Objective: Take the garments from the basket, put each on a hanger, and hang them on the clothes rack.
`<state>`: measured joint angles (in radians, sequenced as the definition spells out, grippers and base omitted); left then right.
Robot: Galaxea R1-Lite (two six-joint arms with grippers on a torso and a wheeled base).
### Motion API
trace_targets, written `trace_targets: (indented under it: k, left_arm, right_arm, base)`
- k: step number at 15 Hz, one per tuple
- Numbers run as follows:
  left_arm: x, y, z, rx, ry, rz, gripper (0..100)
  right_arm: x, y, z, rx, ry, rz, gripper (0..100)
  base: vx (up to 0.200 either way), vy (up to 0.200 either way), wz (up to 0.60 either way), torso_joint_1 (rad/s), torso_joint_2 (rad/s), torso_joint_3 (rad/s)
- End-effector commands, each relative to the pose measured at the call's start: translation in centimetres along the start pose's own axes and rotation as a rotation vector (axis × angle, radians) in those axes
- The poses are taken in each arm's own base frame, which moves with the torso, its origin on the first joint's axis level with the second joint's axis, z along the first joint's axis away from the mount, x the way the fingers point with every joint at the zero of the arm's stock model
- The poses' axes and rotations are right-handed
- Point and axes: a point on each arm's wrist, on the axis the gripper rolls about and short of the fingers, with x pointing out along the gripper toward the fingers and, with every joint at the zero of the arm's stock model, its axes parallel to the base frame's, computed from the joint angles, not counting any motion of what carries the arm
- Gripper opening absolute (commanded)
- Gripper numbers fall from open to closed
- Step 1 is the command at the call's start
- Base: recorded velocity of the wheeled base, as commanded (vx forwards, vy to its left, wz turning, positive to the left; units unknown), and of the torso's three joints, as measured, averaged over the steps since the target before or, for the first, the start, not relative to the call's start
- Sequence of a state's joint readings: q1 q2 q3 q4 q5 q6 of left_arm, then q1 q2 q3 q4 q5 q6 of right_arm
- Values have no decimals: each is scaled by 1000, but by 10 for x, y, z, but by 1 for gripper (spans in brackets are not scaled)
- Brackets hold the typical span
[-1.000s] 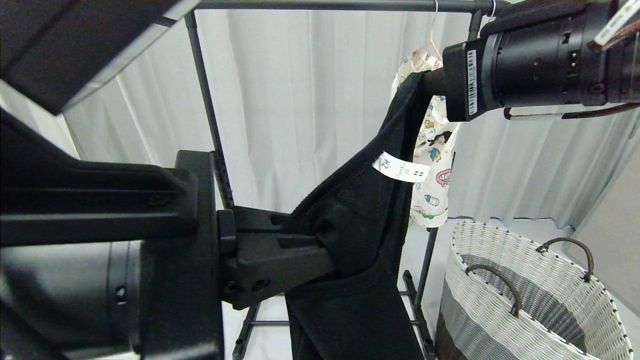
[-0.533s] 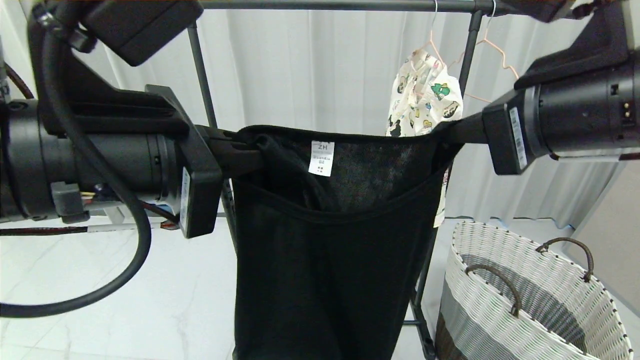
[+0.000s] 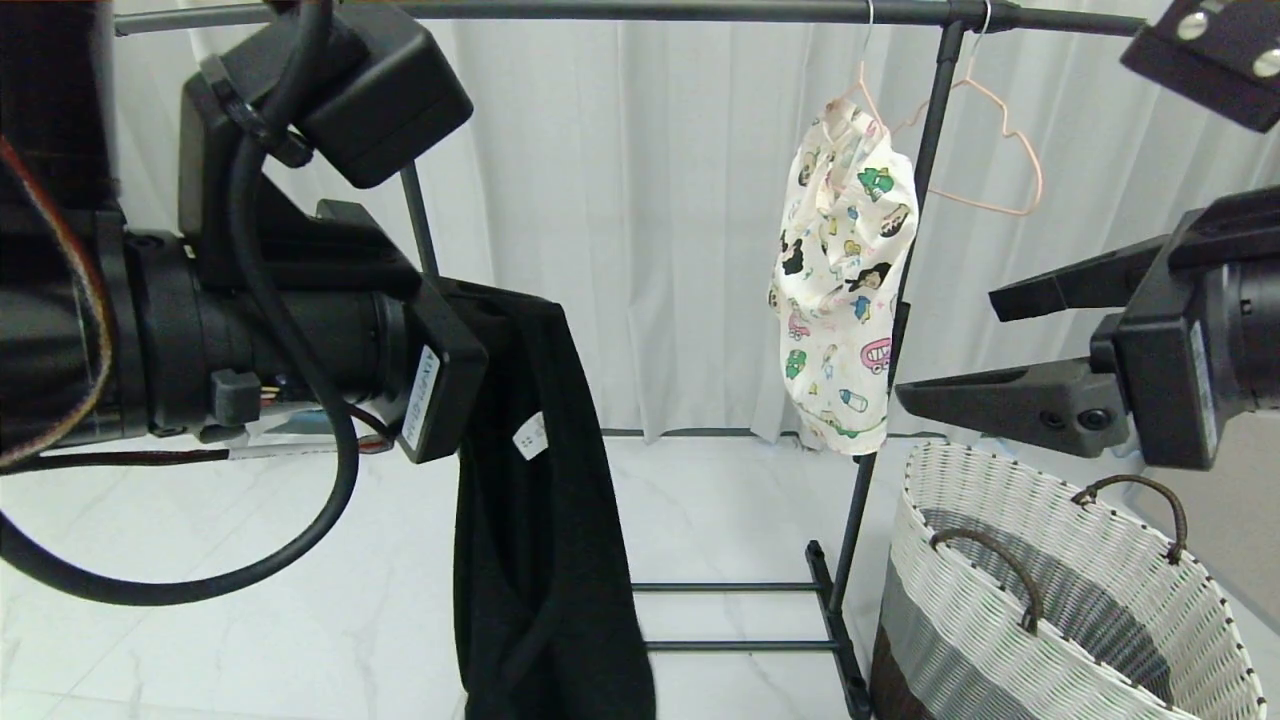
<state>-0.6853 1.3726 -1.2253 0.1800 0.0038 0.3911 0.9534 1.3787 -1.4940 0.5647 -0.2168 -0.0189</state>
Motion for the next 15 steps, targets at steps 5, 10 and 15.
trace_targets:
  k: [5,10,15]
  left_arm:
    - [-48,37,-97,-152,376,498,0]
    - [-70,43,-118,-236,405,626,0]
    - [-67,48,-121,-228,366,667,0]
  right_arm:
    - [-34,-99,-77,248,252,-769,100]
    - [-42,-112,-106,326,342,-888,100]
    - [-43,-120,-98,342,280,-876,100]
  base:
    - [0,0,0,0,0,0]
    - [0,0,0,0,0,0]
    - [0,0,0,24,-102,-78]
